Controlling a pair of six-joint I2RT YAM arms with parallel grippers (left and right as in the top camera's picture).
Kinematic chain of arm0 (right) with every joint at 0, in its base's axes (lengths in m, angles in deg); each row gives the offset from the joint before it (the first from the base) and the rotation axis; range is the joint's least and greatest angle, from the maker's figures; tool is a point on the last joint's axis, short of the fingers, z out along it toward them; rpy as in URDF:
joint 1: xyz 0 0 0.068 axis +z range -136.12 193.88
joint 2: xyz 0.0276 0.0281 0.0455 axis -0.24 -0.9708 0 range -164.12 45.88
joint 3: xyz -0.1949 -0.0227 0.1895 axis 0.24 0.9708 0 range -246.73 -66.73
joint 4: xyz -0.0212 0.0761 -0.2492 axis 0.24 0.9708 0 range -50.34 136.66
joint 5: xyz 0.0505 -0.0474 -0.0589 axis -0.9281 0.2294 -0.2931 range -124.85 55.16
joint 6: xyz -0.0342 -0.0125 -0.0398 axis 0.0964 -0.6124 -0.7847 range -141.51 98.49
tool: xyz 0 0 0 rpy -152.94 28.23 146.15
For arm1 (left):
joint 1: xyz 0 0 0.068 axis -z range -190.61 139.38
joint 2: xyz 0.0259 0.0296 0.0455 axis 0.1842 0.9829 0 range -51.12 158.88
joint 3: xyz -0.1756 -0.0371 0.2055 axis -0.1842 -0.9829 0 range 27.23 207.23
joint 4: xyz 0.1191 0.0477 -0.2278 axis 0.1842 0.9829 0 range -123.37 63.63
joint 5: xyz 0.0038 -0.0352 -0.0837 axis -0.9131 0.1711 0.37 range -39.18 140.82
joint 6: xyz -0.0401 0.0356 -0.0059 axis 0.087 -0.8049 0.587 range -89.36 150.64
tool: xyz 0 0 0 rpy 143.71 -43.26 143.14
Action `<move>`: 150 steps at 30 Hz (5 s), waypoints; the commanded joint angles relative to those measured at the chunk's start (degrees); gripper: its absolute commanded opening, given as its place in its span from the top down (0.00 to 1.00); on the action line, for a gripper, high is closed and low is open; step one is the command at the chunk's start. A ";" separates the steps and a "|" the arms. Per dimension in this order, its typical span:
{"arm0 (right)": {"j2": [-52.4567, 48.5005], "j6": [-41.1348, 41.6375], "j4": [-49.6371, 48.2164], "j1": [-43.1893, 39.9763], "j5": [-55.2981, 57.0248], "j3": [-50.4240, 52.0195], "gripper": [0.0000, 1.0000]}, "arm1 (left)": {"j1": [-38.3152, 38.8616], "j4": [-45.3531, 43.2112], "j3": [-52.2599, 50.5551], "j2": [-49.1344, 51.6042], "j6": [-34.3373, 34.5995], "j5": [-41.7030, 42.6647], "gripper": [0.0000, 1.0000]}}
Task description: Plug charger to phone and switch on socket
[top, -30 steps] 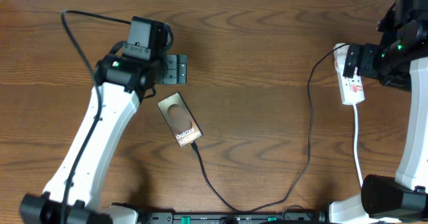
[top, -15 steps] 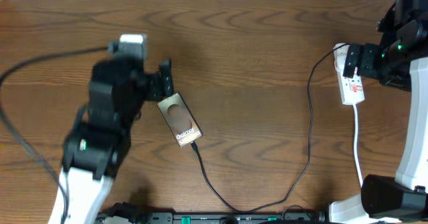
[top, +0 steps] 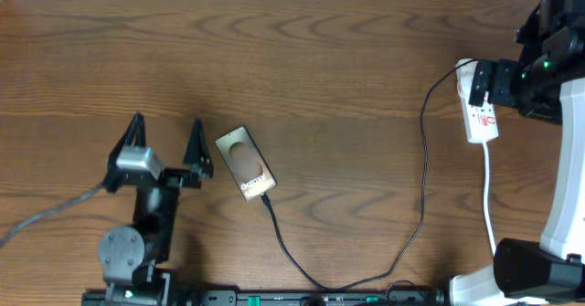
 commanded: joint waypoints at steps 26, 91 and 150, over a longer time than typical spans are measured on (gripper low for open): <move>0.79 0.63 0.17 0.26 0.28 0.09 0.01 | -9.53 10.54 -16.59 -21.44 1.86 4.44 0.09; 23.50 2.75 -61.16 8.87 -6.62 41.29 0.01 | -9.53 25.75 -16.59 -21.29 2.89 4.00 0.09; 96.48 -7.58 -93.02 10.62 0.28 118.03 0.01 | -9.53 25.75 -16.59 -21.29 2.89 4.00 0.09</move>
